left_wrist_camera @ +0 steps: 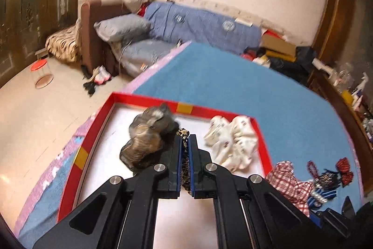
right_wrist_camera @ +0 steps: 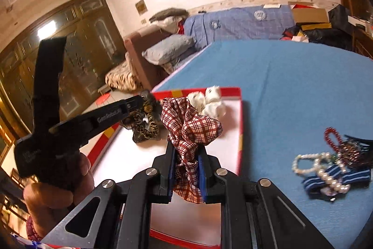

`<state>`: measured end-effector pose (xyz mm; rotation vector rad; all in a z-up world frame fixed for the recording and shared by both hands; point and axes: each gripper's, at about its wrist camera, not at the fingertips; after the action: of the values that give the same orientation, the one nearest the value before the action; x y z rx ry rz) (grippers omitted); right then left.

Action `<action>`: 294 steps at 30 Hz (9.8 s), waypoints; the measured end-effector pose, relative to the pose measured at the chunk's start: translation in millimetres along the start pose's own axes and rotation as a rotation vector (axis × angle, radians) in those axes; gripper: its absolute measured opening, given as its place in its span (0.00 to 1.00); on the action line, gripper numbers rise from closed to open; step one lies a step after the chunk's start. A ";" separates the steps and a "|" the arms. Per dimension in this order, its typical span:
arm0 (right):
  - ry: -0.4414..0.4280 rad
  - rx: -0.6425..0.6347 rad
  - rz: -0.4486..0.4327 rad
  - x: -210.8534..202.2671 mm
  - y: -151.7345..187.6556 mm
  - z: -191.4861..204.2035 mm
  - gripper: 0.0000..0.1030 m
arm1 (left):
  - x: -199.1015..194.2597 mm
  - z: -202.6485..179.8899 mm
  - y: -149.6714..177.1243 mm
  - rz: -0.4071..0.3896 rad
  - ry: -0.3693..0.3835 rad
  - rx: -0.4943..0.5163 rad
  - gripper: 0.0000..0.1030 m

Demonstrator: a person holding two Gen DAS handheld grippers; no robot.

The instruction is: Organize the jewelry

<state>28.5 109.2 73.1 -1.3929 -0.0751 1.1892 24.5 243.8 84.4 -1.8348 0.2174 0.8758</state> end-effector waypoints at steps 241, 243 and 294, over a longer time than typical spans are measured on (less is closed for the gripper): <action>0.379 0.536 0.096 -76.0 2.4 -238.1 0.31 | 18.8 -191.3 83.8 0.414 0.585 0.574 0.60; 0.360 0.554 0.074 -83.6 3.1 -239.2 0.30 | 12.9 -201.0 100.1 0.419 0.585 0.683 0.60; 0.205 0.465 -0.202 -140.6 -5.5 -194.3 0.29 | -71.1 -152.1 27.0 -0.190 0.729 0.310 0.18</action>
<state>94.2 -119.0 106.5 -1.0590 0.1912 0.8248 30.3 83.1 139.9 -1.7708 0.5864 0.0055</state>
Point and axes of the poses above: each gripper's, at about its wrist camera, not at the fingertips, and x roughly the way its jaws point, z to its left, y to its underside, and after that the axes turned 2 degrees about -x, right-handed
